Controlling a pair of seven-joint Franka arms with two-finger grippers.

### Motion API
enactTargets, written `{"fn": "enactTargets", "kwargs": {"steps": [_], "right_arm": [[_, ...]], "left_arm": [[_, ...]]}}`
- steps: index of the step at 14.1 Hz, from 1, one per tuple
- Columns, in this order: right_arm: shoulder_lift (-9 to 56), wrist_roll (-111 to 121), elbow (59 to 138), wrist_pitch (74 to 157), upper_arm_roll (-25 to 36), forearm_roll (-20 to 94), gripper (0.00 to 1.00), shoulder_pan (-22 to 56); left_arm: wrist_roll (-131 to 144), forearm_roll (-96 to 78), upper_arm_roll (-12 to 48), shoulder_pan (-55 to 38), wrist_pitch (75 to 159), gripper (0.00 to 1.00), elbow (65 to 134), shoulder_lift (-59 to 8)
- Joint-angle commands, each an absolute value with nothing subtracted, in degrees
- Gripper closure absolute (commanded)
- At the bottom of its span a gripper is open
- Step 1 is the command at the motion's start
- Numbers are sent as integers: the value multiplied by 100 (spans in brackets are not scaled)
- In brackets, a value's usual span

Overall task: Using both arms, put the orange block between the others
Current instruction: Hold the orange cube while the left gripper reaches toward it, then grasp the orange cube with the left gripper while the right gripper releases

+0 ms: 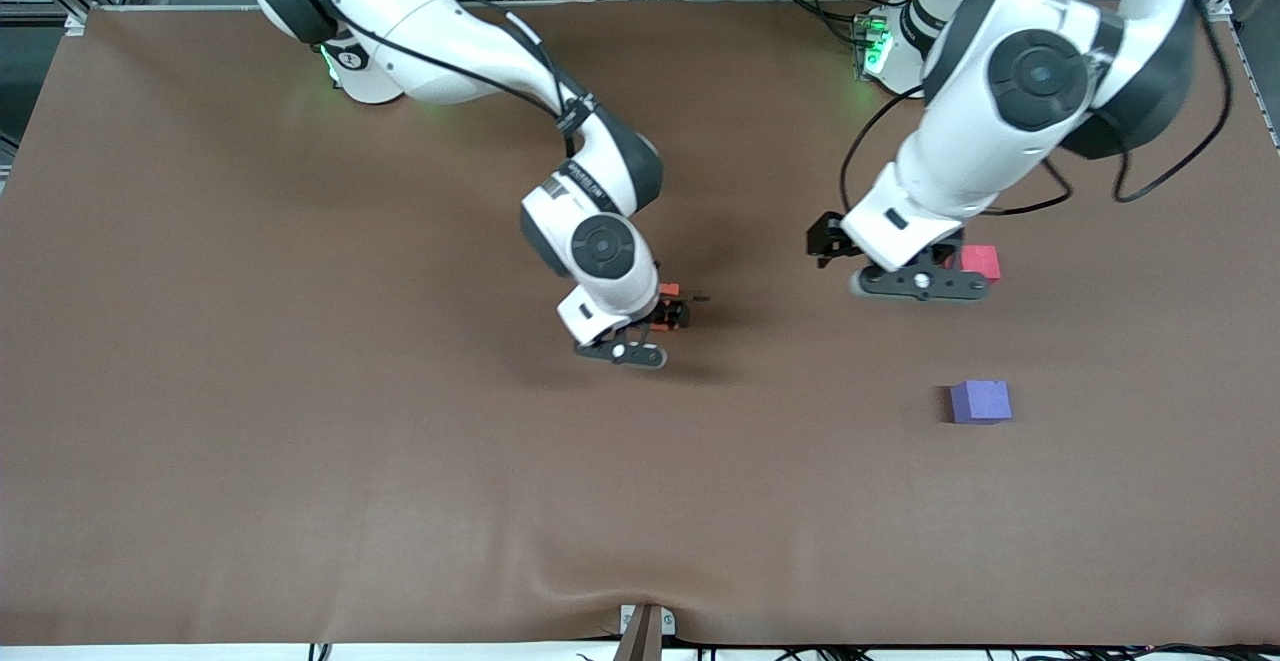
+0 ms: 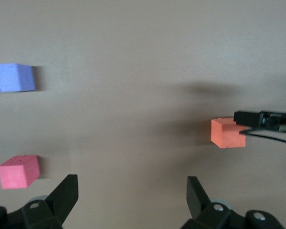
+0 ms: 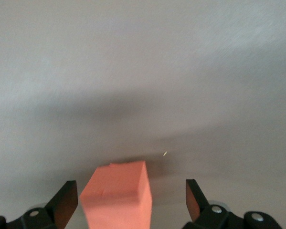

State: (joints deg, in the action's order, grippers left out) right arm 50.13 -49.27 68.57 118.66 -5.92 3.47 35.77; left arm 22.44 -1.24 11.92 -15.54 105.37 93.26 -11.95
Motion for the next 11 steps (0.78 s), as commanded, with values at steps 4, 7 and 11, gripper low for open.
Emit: {"fn": "enactTargets", "kwargs": {"steps": [4, 7, 11], "right_arm": [[4966, -4239, 6636, 11830, -650, 369, 0, 2647], [5001, -3264, 6636, 11865, -624, 369, 0, 2041], [5062, -2444, 6793, 12644, -589, 290, 0, 1460]], "left_arm": [[2250, 0, 1187, -1951, 10731, 0, 9028, -1765], [2381, -18, 1187, -2336, 10731, 0, 8501, -2432], [3040, 0, 1152, -2943, 11037, 0, 8042, -3233]]}}
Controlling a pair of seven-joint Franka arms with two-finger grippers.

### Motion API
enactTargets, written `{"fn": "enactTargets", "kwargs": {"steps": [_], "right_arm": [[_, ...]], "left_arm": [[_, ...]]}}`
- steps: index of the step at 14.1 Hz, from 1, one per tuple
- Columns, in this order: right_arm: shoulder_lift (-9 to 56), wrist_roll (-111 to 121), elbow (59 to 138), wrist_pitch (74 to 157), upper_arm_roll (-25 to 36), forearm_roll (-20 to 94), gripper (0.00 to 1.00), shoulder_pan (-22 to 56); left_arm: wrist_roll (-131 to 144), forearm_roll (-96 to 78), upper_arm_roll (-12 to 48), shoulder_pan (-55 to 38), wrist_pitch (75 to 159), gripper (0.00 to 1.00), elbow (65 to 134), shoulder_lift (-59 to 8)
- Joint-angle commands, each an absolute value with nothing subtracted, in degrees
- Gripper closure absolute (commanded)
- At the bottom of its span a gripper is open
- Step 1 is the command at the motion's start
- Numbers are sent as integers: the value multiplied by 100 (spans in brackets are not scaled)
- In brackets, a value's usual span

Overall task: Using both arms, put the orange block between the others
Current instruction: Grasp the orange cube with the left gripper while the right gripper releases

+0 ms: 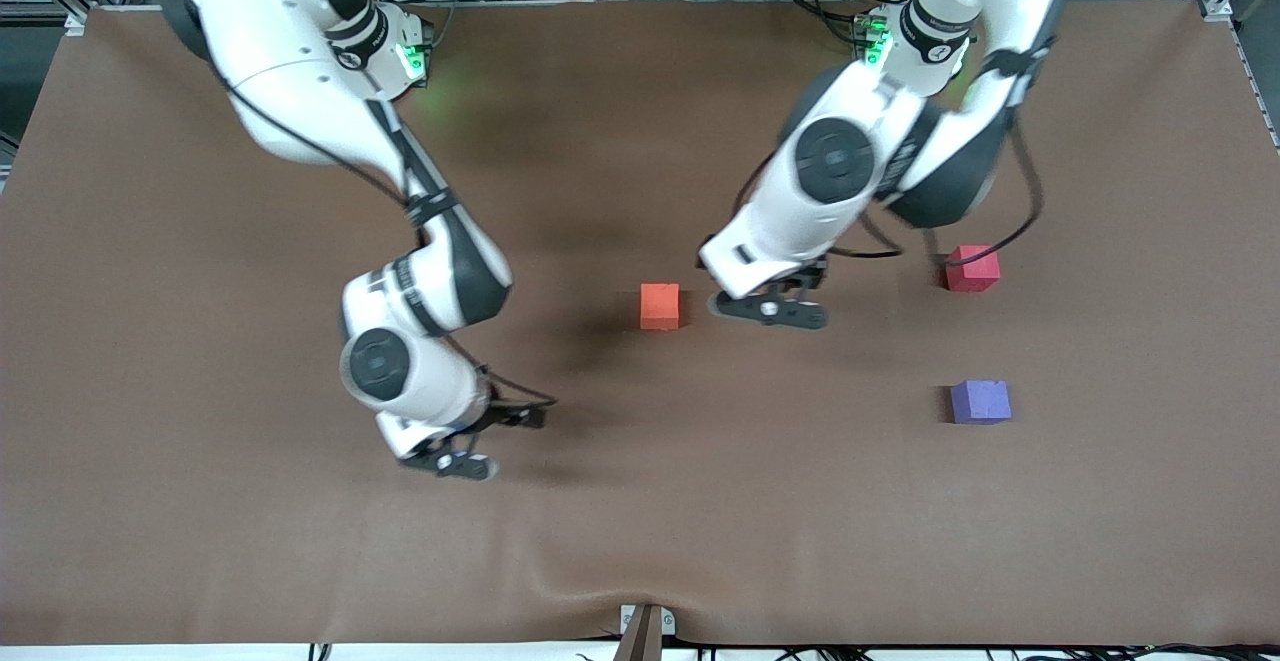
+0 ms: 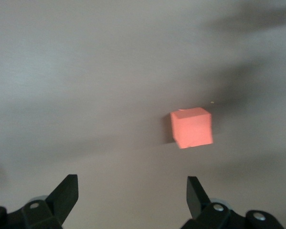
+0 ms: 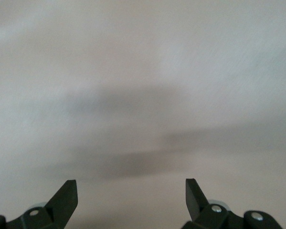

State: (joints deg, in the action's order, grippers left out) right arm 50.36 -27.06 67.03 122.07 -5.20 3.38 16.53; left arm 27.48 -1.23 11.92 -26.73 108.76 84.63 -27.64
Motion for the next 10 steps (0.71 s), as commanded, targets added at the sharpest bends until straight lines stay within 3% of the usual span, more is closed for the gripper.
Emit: {"fn": "enactTargets", "kwargs": {"steps": [1, 5, 10], "right_arm": [[5062, -2365, 6890, 12830, -580, 281, 0, 1337], [5062, -1708, 6917, 12885, -580, 299, 0, 810], [5133, -1424, 7031, 13219, -580, 299, 0, 694]], "left_arm": [[3085, -17, 1151, -2988, 11265, 0, 8042, -3408], [4022, 26, 1125, -3365, 11978, 0, 8051, -3936], [4675, 237, 1116, -3472, 12059, 0, 8086, -4279]]}}
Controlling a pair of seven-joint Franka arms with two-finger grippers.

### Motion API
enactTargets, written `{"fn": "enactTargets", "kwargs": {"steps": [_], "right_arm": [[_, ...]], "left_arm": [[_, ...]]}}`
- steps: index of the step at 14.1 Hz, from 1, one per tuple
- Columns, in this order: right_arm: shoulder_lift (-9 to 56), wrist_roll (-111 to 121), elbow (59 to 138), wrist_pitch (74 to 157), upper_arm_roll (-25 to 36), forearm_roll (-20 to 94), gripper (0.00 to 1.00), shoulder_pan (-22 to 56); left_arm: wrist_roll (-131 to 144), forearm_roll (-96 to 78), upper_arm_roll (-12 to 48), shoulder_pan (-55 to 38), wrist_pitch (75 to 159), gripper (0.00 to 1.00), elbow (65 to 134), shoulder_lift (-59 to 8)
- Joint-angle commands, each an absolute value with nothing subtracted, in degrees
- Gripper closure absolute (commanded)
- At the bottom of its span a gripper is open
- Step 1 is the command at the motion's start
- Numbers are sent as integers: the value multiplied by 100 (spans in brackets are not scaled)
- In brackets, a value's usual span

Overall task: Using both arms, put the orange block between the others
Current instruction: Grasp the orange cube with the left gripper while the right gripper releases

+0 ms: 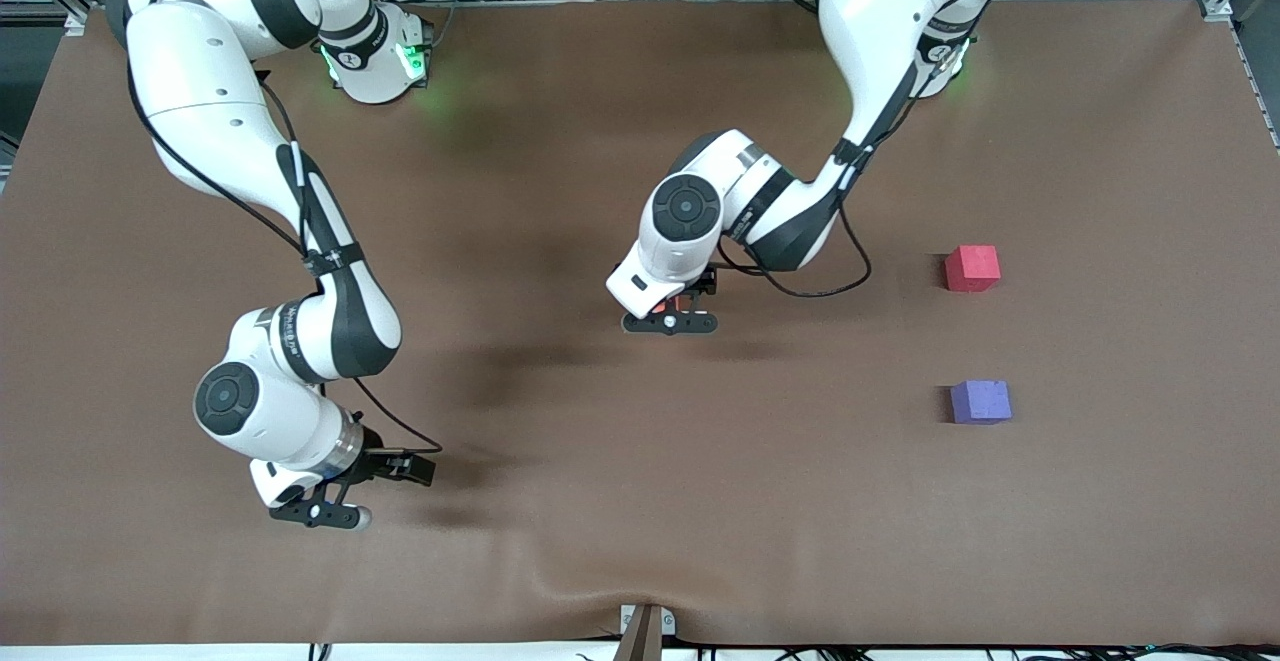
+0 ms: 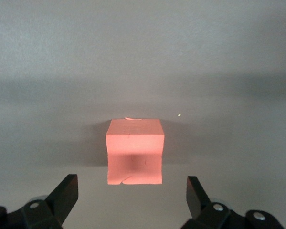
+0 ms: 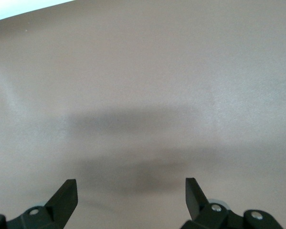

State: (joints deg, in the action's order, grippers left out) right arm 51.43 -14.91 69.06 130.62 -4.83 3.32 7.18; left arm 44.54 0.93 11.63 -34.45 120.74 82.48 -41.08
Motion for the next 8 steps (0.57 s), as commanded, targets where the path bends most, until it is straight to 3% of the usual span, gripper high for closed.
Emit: {"fn": "enactTargets", "kwargs": {"steps": [1, 8], "right_arm": [[5133, -1424, 7040, 13271, -580, 290, 0, 694], [5089, -853, 7049, 13368, -598, 352, 0, 387]], "left_arm": [[4728, 237, 1125, -3480, 12067, 0, 8086, -4341], [4975, 255, 1125, -3639, 12472, 0, 8086, -4711]]}}
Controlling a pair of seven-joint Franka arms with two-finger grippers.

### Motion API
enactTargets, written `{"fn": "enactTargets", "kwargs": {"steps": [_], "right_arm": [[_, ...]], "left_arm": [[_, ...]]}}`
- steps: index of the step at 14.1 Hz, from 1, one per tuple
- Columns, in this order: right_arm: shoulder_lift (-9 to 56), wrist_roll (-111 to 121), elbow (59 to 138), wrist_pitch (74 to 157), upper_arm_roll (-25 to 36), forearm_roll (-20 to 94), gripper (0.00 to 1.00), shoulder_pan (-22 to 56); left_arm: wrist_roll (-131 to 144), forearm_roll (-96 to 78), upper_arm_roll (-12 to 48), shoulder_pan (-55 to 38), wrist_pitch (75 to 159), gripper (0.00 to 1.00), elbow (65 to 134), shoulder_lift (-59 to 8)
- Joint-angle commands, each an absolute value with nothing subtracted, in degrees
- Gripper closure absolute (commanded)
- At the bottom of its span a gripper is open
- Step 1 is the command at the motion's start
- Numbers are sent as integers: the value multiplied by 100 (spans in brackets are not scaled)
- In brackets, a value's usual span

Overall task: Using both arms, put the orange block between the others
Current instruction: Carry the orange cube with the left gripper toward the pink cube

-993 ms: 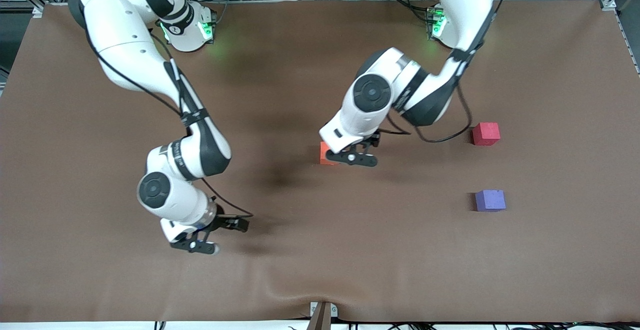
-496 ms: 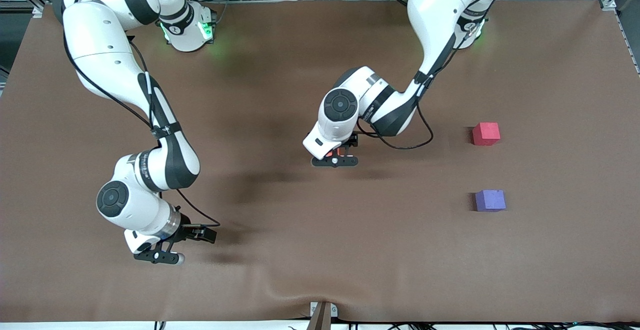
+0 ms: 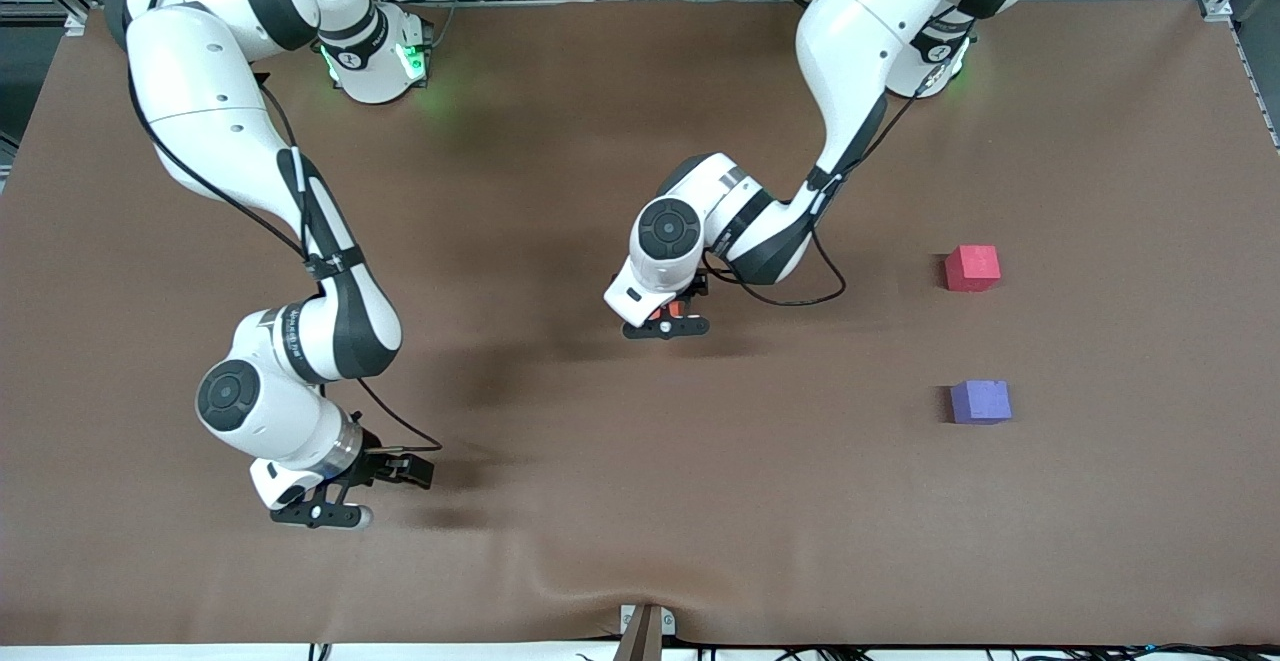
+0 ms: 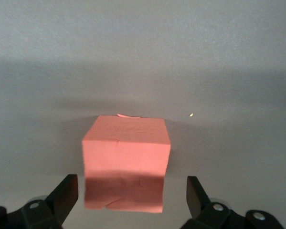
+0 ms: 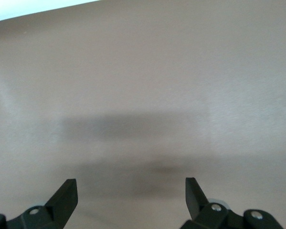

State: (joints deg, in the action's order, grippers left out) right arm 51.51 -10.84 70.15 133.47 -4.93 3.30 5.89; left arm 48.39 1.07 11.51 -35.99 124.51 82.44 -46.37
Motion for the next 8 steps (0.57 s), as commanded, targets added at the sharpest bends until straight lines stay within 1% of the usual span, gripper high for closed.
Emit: {"fn": "enactTargets", "kwargs": {"steps": [1, 5, 8], "right_arm": [[4984, -800, 7118, 13333, -598, 352, 0, 352], [4642, -502, 7224, 13298, -633, 360, 0, 194], [4168, -89, 7426, 12615, -633, 360, 0, 53]], "left_arm": [[4940, 264, 1116, -3639, 12472, 0, 8095, -4720], [4817, 490, 1125, -3630, 12507, 0, 8095, -4799], [4790, 694, 1125, -3621, 12516, 0, 8077, -4878]]}}
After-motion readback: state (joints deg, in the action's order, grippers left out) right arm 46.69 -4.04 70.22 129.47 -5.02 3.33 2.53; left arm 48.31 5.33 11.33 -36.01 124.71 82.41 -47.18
